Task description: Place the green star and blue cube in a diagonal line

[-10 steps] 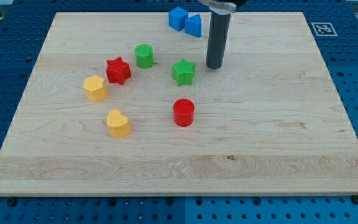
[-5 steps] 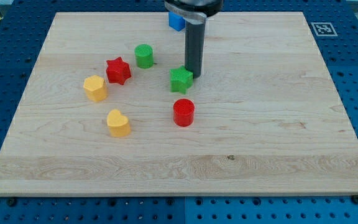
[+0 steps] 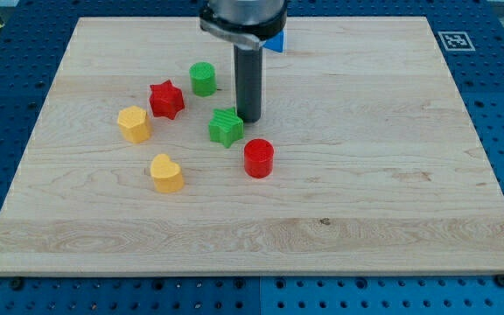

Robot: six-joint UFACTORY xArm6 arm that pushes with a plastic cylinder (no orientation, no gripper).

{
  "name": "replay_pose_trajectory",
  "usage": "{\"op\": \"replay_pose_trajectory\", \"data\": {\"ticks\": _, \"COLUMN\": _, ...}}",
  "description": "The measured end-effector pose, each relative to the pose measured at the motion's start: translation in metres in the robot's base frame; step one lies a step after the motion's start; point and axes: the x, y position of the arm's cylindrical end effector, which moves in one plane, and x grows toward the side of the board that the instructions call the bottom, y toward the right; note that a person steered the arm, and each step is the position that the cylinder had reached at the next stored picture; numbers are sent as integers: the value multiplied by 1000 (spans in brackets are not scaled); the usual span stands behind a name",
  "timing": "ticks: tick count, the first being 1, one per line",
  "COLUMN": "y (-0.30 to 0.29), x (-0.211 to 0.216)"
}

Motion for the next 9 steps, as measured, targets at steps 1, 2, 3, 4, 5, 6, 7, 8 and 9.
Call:
{"op": "replay_pose_trajectory", "data": {"ticks": 1, "y": 6, "x": -48}}
{"op": "replay_pose_trajectory", "data": {"ticks": 2, "y": 9, "x": -58}}
{"op": "replay_pose_trajectory", "data": {"ticks": 3, "y": -6, "x": -106}}
{"op": "replay_pose_trajectory", "data": {"ticks": 4, "y": -42, "x": -160}}
{"op": "replay_pose_trajectory", "data": {"ticks": 5, "y": -60, "x": -201}}
{"op": "replay_pose_trajectory", "data": {"ticks": 6, "y": -59, "x": -204}}
{"op": "replay_pose_trajectory", "data": {"ticks": 7, "y": -47, "x": -208}}
{"op": "replay_pose_trajectory", "data": {"ticks": 8, "y": -43, "x": -208}}
{"op": "replay_pose_trajectory", "data": {"ticks": 9, "y": -15, "x": -208}}
